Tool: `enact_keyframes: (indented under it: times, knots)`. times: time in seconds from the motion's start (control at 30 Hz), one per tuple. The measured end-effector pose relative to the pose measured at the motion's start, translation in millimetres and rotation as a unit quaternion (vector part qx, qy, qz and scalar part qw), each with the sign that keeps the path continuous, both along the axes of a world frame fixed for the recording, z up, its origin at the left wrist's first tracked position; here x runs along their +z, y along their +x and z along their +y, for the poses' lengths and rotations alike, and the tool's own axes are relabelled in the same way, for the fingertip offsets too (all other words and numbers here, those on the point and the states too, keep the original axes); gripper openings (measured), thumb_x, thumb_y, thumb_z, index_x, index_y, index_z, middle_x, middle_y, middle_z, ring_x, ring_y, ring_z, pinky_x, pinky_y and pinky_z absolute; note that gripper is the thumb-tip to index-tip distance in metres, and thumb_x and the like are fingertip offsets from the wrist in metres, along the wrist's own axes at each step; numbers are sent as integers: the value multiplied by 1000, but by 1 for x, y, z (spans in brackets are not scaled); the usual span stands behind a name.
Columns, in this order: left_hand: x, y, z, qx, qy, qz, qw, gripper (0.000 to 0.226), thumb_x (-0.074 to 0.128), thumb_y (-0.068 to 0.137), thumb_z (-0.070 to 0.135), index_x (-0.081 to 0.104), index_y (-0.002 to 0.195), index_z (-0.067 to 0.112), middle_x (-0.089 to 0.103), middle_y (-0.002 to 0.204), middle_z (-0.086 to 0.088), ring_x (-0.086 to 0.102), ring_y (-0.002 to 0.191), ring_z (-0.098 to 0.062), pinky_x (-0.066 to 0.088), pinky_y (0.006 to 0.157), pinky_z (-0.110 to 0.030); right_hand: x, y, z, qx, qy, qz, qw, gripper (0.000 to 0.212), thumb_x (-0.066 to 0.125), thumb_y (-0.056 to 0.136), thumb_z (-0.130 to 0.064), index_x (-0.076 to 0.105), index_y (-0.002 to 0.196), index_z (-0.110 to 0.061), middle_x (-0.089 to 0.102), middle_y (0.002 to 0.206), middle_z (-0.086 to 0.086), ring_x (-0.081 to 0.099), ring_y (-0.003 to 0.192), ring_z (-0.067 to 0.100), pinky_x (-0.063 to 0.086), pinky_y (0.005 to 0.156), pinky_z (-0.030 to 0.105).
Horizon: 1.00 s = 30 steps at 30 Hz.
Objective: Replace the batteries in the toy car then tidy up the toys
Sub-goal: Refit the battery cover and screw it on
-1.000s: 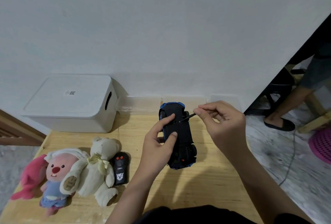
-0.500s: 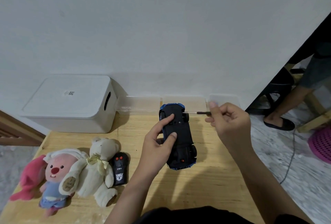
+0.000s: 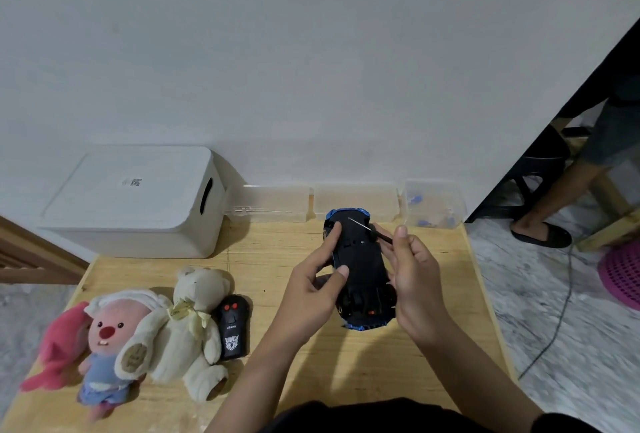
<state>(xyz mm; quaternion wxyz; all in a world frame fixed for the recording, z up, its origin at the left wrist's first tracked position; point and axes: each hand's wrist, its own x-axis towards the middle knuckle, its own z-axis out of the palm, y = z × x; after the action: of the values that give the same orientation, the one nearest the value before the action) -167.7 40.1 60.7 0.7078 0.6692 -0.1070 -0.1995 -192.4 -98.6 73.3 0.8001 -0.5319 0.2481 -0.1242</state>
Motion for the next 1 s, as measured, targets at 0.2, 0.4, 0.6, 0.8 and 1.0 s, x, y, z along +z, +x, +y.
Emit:
enact_keyframes:
  times: [0.2, 0.4, 0.6, 0.8, 1.0]
  knots:
    - [-5, 4, 6, -30, 9, -5, 999, 60, 51, 97, 12, 30, 136, 52, 61, 129, 6, 58, 119, -17, 54, 92, -39, -2, 0, -3, -6, 24, 20, 999, 32, 48, 93, -36, 63, 90, -9, 71, 112, 2, 64, 109, 13, 49, 95, 51]
    - [-7, 4, 6, -21, 7, 2, 1000, 61, 64, 89, 35, 31, 136, 55, 64, 122, 4, 65, 108, -18, 55, 88, -37, -1, 0, -3, 0, 35, 27, 999, 32, 48, 94, -34, 63, 93, -6, 71, 109, 4, 65, 105, 13, 51, 92, 49]
    - [-9, 3, 7, -57, -45, 56, 996, 67, 55, 92, 26, 21, 144, 50, 69, 105, 2, 67, 95, -14, 57, 81, -47, -1, 1, -4, 7, 49, 20, 999, 33, 48, 94, -34, 63, 96, -5, 70, 112, 5, 64, 109, 14, 55, 86, 43]
    - [-17, 5, 7, -40, -66, 83, 994, 66, 57, 90, 21, 26, 143, 47, 66, 119, -9, 64, 107, -23, 55, 79, -37, -9, 2, -3, 8, 52, 38, 998, 38, 50, 91, -38, 62, 99, -3, 70, 112, 6, 63, 110, 16, 55, 81, 44]
    - [-26, 12, 10, -2, 17, 13, 1000, 67, 70, 82, 29, 39, 139, 45, 64, 124, 6, 62, 111, -9, 51, 92, -28, -20, 1, -11, -13, 33, 97, 995, 33, 49, 92, -43, 58, 93, -11, 69, 113, 1, 59, 114, 11, 41, 96, 44]
